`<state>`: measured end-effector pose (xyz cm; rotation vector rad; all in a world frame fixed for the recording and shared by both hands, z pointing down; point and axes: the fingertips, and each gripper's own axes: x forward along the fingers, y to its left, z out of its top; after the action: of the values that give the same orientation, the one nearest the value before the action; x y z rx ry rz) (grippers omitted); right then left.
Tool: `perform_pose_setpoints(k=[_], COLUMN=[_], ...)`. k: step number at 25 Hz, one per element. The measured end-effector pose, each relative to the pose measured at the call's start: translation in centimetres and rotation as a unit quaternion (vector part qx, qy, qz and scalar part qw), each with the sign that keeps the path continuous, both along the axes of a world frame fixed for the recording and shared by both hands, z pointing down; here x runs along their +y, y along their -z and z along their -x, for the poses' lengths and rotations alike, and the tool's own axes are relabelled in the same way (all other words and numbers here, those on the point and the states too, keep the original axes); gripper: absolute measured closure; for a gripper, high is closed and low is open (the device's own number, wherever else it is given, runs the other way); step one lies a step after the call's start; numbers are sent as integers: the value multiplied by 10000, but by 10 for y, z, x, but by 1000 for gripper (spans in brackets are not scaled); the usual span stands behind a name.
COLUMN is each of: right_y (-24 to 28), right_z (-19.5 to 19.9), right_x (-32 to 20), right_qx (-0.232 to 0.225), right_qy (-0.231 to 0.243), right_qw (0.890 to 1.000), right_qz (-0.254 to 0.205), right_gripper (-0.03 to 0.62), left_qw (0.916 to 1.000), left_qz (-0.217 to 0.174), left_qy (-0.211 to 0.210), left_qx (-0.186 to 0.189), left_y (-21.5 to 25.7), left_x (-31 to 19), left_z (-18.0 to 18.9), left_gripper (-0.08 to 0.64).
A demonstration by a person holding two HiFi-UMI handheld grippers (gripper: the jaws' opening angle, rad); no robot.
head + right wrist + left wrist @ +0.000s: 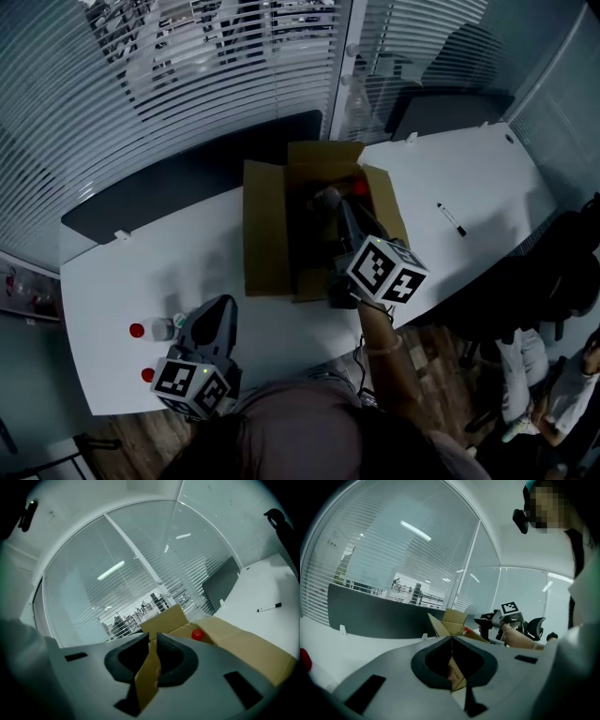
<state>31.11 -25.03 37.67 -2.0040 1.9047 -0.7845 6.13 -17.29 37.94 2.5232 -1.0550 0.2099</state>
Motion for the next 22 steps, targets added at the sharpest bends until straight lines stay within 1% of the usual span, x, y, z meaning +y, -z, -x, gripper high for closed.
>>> perform_pose_setpoints(k=[3,4,6,11,14,18,22], right_y=[-11,-15,-25,-52,-71,-96,-111], right_z=[-15,-18,-21,-34,-41,-53,-63], right_x=[-9,-12,-20,-28,-34,-41,-47], right_qx=[-84,-100,-163,-261,-443,-728,-793], right_qy=[-360,-428,-470,-865,-1032,-1240,-1372], right_qw=[9992,9988,9984,9944,9907,9842,9799], right_qz=[177,220,279,555,764,1036,1208], right_gripper=[550,535,475,422,378,357,347], left_qw=[10000,9999,9999,9997,9995,9991,9988], left_qz=[-19,-15,-1,-14,17,-1,122], left_qy=[-86,-113,-154,-233,-296,-397,-459], left_qx=[43,48,34,-51,-107,-149,-133], left_y=[-7,-9,-10,-11,-12,-13,-15], left_x=[-3,-4,-5,-10,-12,-16,-16], left_z=[3,3,4,6,5,2,-1], left_gripper=[551,551,551,551,551,551,551])
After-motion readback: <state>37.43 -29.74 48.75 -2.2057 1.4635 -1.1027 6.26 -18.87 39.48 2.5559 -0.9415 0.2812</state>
